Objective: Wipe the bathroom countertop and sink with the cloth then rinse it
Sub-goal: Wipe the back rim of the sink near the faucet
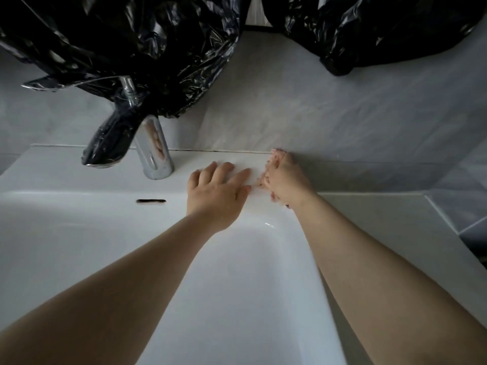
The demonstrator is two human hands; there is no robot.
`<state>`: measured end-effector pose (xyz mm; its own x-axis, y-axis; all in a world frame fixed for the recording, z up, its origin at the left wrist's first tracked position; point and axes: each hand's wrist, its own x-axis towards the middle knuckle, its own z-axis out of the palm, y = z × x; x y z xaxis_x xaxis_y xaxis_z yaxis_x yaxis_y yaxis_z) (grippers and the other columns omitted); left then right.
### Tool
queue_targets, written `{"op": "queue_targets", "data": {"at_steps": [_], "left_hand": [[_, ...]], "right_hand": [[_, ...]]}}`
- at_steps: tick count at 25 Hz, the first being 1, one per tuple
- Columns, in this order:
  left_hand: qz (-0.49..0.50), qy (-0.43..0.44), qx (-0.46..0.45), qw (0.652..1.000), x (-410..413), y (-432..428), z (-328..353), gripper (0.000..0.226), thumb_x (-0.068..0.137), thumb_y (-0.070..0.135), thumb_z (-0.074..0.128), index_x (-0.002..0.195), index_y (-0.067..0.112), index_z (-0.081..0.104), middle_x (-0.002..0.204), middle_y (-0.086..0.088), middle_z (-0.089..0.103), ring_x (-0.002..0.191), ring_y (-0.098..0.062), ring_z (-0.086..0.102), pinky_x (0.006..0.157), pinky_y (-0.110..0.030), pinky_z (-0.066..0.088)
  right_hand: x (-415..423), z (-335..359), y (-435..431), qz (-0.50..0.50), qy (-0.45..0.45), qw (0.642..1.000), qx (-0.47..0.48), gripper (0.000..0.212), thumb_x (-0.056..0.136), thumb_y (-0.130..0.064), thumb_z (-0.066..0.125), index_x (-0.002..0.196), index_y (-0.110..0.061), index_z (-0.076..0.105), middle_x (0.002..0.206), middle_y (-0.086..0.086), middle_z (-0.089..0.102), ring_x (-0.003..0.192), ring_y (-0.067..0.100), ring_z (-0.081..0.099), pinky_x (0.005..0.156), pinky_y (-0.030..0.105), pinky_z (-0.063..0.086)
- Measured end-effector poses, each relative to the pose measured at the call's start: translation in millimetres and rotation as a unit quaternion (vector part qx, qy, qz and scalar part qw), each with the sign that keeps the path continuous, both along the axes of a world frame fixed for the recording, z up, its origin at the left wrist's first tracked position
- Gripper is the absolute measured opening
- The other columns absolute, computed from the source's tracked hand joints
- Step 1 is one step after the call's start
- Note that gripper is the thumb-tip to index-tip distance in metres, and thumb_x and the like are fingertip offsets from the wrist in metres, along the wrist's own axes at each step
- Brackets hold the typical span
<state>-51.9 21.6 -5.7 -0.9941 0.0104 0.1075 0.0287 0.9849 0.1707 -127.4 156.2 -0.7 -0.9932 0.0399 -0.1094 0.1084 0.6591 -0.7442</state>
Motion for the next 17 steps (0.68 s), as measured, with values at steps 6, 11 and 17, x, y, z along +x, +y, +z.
{"op": "queue_targets", "data": {"at_steps": [6, 11, 17], "left_hand": [[0.025, 0.017, -0.089, 0.996, -12.9, 25.3, -1.7, 0.046, 0.096, 0.041, 0.014, 0.141, 0.035, 0.021, 0.149, 0.002, 0.021, 0.139, -0.025, 0.012, 0.110, -0.053, 0.011], [0.037, -0.005, -0.076, 0.996, -16.8, 26.8, 0.9, 0.046, 0.096, 0.043, 0.014, 0.141, 0.038, 0.019, 0.150, 0.003, 0.019, 0.139, -0.024, 0.011, 0.108, -0.053, 0.012], [0.028, -0.005, -0.089, 0.996, -15.6, 27.0, -0.4, 0.051, 0.094, 0.050, 0.008, 0.144, 0.038, 0.013, 0.153, 0.004, 0.015, 0.141, -0.026, 0.008, 0.108, -0.057, 0.011]], "right_hand": [[51.7, -2.1, 36.2, 0.031, -0.081, 0.984, -0.152, 0.051, 0.102, -0.045, 0.022, 0.100, -0.009, 0.058, 0.087, 0.007, 0.072, 0.033, 0.012, 0.050, 0.033, 0.014, 0.030], [10.5, 13.0, 17.4, -0.046, -0.091, 0.978, -0.180, 0.058, 0.104, -0.039, 0.018, 0.074, -0.011, 0.059, 0.051, -0.002, 0.064, 0.021, 0.009, 0.042, 0.028, 0.009, 0.023], [74.5, 3.0, 40.9, 0.010, -0.117, 0.977, -0.178, 0.064, 0.099, -0.055, 0.017, 0.081, -0.010, 0.057, 0.073, 0.005, 0.072, 0.031, 0.012, 0.046, 0.032, 0.012, 0.026]]}}
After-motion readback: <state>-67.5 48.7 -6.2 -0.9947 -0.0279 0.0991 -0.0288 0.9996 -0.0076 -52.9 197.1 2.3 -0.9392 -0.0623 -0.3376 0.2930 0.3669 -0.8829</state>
